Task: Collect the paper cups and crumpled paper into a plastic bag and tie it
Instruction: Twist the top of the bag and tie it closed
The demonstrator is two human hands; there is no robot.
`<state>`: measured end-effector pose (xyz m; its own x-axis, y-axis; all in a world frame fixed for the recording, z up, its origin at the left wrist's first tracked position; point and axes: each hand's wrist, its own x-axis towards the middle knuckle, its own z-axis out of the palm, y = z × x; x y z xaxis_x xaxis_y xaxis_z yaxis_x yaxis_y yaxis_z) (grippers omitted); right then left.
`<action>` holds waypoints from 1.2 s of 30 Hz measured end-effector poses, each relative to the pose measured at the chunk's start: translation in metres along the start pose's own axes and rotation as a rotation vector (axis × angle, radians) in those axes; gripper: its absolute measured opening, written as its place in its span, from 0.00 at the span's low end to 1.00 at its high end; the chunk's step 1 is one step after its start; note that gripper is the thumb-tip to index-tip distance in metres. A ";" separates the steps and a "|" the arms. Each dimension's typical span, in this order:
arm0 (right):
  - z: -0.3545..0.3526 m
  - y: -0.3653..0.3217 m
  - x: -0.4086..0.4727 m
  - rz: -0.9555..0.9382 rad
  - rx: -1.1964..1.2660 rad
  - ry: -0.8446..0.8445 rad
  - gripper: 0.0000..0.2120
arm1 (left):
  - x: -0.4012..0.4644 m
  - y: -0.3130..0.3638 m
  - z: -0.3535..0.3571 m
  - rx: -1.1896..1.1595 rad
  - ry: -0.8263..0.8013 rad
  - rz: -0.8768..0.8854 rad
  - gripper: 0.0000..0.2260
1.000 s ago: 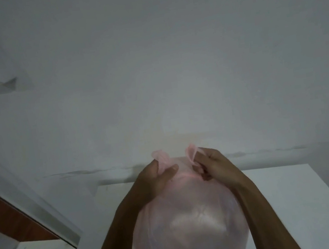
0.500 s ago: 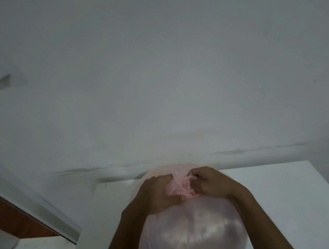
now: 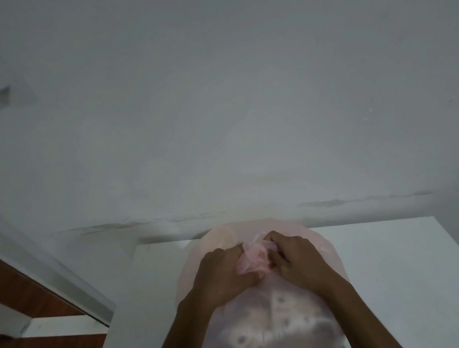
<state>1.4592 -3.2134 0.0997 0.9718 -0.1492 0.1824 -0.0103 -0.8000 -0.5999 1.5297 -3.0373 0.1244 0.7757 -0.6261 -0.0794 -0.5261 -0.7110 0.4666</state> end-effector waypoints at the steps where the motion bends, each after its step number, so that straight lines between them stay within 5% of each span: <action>1: 0.002 0.001 -0.001 -0.001 -0.008 0.006 0.15 | -0.001 -0.001 0.002 -0.021 0.010 0.010 0.22; 8: 0.011 0.004 -0.008 0.014 0.014 0.023 0.14 | -0.009 -0.003 0.013 -0.048 0.087 0.071 0.20; 23: 0.022 0.008 -0.015 0.025 -0.011 -0.025 0.16 | -0.014 -0.007 0.033 -0.096 0.144 0.151 0.33; 27: 0.022 0.008 -0.016 0.037 0.013 -0.052 0.24 | -0.017 -0.006 0.033 -0.107 0.125 0.157 0.31; 32: 0.017 0.000 -0.017 0.106 0.148 -0.089 0.12 | -0.023 -0.001 0.025 -0.182 0.054 0.088 0.29; 36: -0.005 -0.018 -0.013 0.207 0.357 0.047 0.08 | -0.027 0.011 0.001 -0.521 0.094 -0.102 0.15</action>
<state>1.4452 -3.1998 0.1120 0.9460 -0.3186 0.0597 -0.1141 -0.4998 -0.8586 1.5029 -3.0283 0.1308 0.8541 -0.5140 -0.0792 -0.2224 -0.4986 0.8378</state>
